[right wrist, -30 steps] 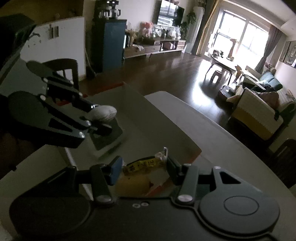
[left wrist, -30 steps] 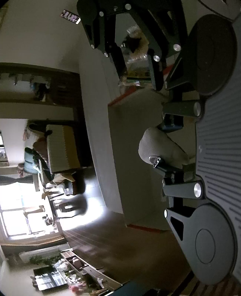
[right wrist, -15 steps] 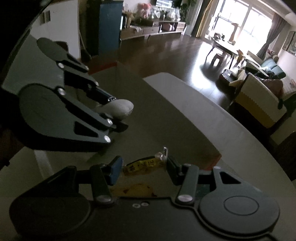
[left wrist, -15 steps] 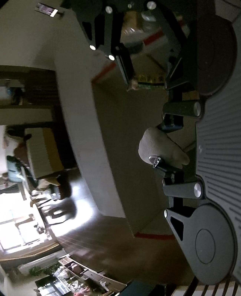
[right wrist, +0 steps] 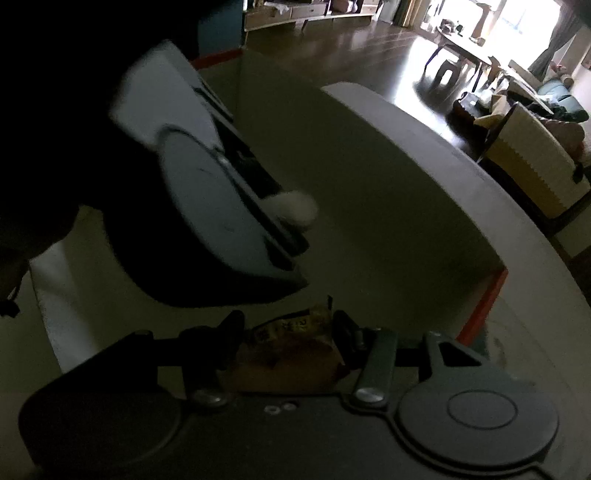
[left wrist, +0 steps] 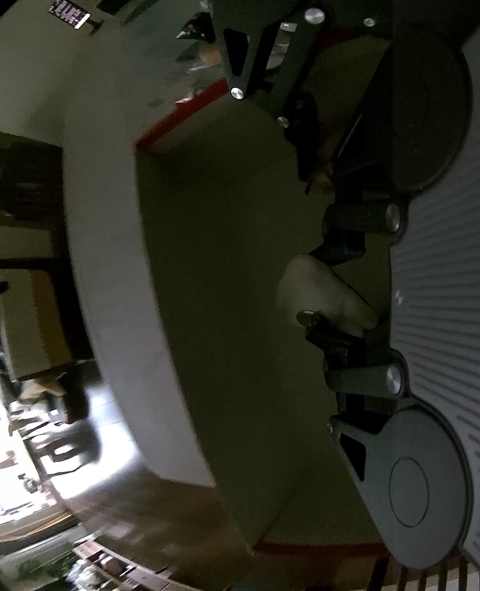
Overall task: Organize objects
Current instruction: 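Open left tool to drop tooth plush while right tool releases yellow bar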
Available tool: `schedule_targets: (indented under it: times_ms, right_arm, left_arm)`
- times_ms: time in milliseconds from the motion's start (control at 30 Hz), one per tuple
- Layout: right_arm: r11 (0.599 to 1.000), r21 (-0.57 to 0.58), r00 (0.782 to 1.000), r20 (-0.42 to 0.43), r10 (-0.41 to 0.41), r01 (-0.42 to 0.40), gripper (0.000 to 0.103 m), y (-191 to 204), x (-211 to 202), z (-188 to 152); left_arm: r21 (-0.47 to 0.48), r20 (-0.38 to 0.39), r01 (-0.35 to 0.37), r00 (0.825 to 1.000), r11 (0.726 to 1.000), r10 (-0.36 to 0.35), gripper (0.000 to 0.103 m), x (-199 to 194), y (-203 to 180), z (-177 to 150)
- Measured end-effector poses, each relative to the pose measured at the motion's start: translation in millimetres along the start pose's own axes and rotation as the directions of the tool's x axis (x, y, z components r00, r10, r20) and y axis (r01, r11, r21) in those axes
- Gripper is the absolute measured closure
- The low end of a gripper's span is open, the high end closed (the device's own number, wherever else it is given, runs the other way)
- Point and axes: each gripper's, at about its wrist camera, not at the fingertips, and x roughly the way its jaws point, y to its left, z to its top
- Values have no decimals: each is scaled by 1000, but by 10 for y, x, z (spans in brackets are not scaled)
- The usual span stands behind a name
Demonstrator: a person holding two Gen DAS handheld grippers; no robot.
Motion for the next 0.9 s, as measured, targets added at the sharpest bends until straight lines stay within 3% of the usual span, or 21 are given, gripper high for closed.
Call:
schedule_targets:
  times_ms: [400, 500, 667, 900]
  right_arm:
    - [1000, 5, 1000, -9, 10, -10, 50, 25, 21, -24]
    - [1000, 9, 1000, -8, 14, -14, 47, 34, 22, -18]
    - [1000, -1, 1000, 12, 20, -20, 39, -14, 13, 6]
    - [998, 31, 997, 61, 43, -45, 33, -91, -113, -56]
  left_arm:
    - [-60, -135, 32, 990, 998, -40, 66, 267, 17, 13]
    - [-72, -160, 30, 986, 997, -41, 60, 306, 24, 42]
    - [-63, -140, 38, 989, 997, -47, 39, 243, 29, 12]
    - [-56, -100, 25, 994, 998, -31, 39, 98, 42, -51]
